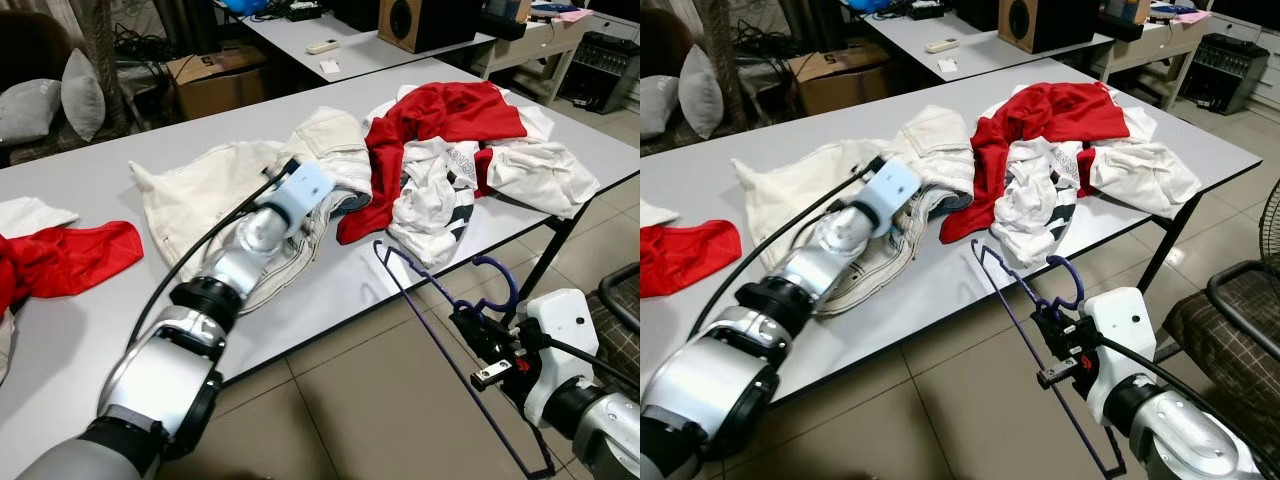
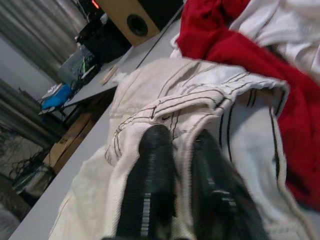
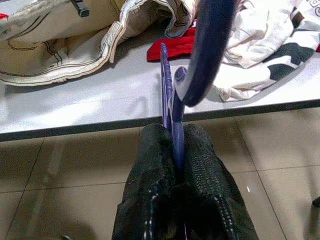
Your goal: Hang hanger
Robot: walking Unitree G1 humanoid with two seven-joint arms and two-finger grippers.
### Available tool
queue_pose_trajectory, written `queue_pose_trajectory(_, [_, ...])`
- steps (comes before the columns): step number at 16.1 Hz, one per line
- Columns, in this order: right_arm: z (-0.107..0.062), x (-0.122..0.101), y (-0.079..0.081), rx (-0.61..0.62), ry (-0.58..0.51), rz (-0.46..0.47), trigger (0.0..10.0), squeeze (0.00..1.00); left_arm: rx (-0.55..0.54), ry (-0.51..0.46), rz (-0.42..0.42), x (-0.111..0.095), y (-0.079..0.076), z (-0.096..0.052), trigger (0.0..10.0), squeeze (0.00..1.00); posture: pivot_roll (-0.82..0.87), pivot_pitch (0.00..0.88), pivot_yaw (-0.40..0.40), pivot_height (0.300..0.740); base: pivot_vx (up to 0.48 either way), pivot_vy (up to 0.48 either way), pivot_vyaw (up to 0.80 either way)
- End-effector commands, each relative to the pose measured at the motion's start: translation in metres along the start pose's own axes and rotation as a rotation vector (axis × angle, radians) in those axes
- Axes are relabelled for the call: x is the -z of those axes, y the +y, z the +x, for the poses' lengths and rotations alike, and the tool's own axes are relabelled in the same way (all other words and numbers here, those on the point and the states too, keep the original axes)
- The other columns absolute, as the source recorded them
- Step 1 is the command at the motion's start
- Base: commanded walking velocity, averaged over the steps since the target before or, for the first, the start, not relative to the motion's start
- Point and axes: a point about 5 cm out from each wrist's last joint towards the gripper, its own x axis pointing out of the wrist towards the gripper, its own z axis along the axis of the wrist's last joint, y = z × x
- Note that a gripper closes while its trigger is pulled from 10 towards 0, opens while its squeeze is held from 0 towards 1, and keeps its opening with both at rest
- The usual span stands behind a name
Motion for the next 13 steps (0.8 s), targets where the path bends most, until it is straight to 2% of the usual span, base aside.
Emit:
queue_pose_trajectory(1, [0.0, -0.003, 0.001, 0.004, -0.012, -0.001, 10.0, 0.0, -0.028, 0.011, -0.011, -0.002, 0.007, 0.002, 0.0, 0.0, -0.28, 0.0, 0.085, 0.74, 0.0, 0.0, 0.0])
queue_pose_trajectory(3, [-0.001, -0.002, 0.003, 0.005, -0.013, 0.002, 10.0, 0.0, -0.054, 0.06, 0.012, 0.005, 0.009, 0.002, 0.0, 0.0, -0.29, 0.0, 0.09, 0.74, 0.0, 0.0, 0.0])
queue_pose_trajectory(4, [-0.001, -0.002, 0.003, 0.006, -0.013, 0.004, 10.0, 0.0, -0.062, 0.091, 0.026, 0.011, 0.008, 0.001, 10.0, 0.0, -0.29, 0.0, 0.091, 0.74, 0.0, 0.0, 0.0])
queue_pose_trajectory(6, [-0.001, -0.002, 0.004, 0.007, -0.011, 0.005, 10.0, 0.0, -0.046, 0.109, 0.015, 0.017, 0.004, 0.0, 10.0, 1.0, -0.29, 0.0, 0.091, 0.74, 0.0, 0.0, 0.0])
queue_pose_trajectory(8, [-0.001, -0.003, 0.003, 0.008, -0.01, 0.003, 10.0, 0.0, -0.045, 0.117, 0.012, 0.018, 0.001, 0.001, 10.0, 1.0, -0.3, 0.0, 0.087, 0.74, 0.0, 0.0, 0.0])
queue_pose_trajectory(10, [-0.002, -0.003, 0.003, 0.009, -0.008, 0.0, 10.0, 0.0, -0.075, 0.107, 0.059, 0.013, 0.0, 0.003, 10.0, 1.0, -0.3, 0.0, 0.084, 0.74, 0.0, 0.0, 0.0])
queue_pose_trajectory(11, [-0.002, -0.003, 0.003, 0.008, -0.007, -0.001, 10.0, 0.0, -0.102, 0.112, 0.077, 0.011, 0.0, 0.005, 10.0, 0.4, -0.31, 0.0, 0.081, 0.74, 0.0, 0.0, 0.0])
queue_pose_trajectory(12, [-0.002, -0.003, 0.003, 0.007, -0.006, -0.001, 10.0, 0.0, -0.137, 0.116, 0.083, 0.01, 0.002, 0.006, 10.0, 0.0, -0.31, 0.0, 0.081, 0.74, 0.0, 0.0, 0.0])
queue_pose_trajectory(13, [-0.002, -0.004, 0.003, 0.006, -0.006, -0.002, 10.0, 0.0, -0.166, 0.105, 0.079, 0.006, 0.004, 0.007, 10.0, 0.0, -0.32, 0.0, 0.08, 0.74, 0.0, 0.0, 0.0])
